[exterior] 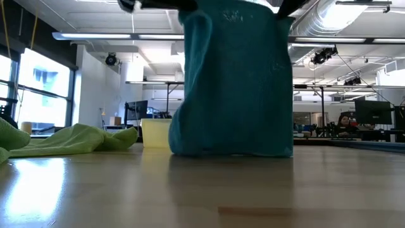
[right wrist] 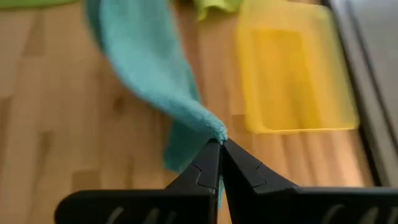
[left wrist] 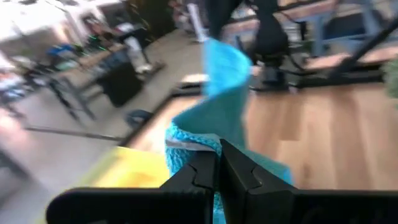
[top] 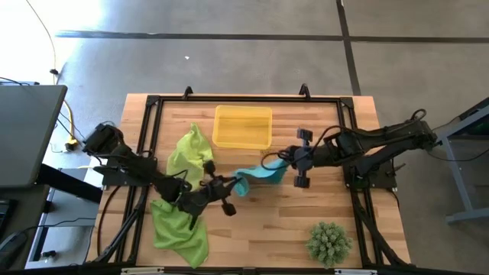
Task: Roll microfiber towels into tight, uniform cylinder then place into a basket
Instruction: Roll the blue microfiber towel
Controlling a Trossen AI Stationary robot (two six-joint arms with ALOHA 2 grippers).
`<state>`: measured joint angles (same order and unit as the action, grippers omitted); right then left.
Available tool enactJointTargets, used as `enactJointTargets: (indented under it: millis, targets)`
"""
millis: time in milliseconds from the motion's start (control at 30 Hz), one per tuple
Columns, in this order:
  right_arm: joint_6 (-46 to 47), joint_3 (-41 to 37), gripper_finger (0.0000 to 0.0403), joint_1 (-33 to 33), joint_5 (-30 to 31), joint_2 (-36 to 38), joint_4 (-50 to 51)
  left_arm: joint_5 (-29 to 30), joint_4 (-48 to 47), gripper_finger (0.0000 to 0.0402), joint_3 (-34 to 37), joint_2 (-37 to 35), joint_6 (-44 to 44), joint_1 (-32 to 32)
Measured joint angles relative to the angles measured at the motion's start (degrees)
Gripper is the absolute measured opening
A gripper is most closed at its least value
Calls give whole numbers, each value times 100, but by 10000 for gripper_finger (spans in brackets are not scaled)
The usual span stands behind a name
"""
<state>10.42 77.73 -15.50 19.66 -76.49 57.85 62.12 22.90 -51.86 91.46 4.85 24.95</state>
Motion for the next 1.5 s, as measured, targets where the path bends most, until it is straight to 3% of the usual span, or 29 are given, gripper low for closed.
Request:
enactJointTargets:
  millis: [167,400,567,800,900,1000,1100,1167,1367,1500]
  targets:
    - [-53,0,0,-413,-172,0,64,896,-21,1,0,-252,752,218]
    - [-340,-270,0,-874,58,-2,104,1013,-139,1,0,-350,1890,293]
    - [-634,-477,0,-853,1313,-2,168,1016,-534,1,0,-347,3272,87]
    - [-1658,-485,0,-462,3270,-1,48,1132,-564,1,0,-352,4891,-808]
    - [-2241,-485,0,-249,3747,0,-98,1179,-501,1,1,-473,5492,-1190]
    - [-2608,-463,0,-78,4088,-1,-266,1056,-531,1,7,-694,5455,-1462]
    - [-2514,-399,0,65,4117,0,-340,383,-589,1,0,-1012,4531,-1551]
    - [-2141,-398,0,136,3790,0,-332,-378,-821,1,-1,-1217,3572,-1539]
    - [-1067,-576,0,154,1523,0,-236,-3628,-2154,0,-4,-1468,-260,-1502]
    - [-794,-821,0,-3,819,0,-229,-5348,-3039,0,-4,-1455,-1355,-1471]
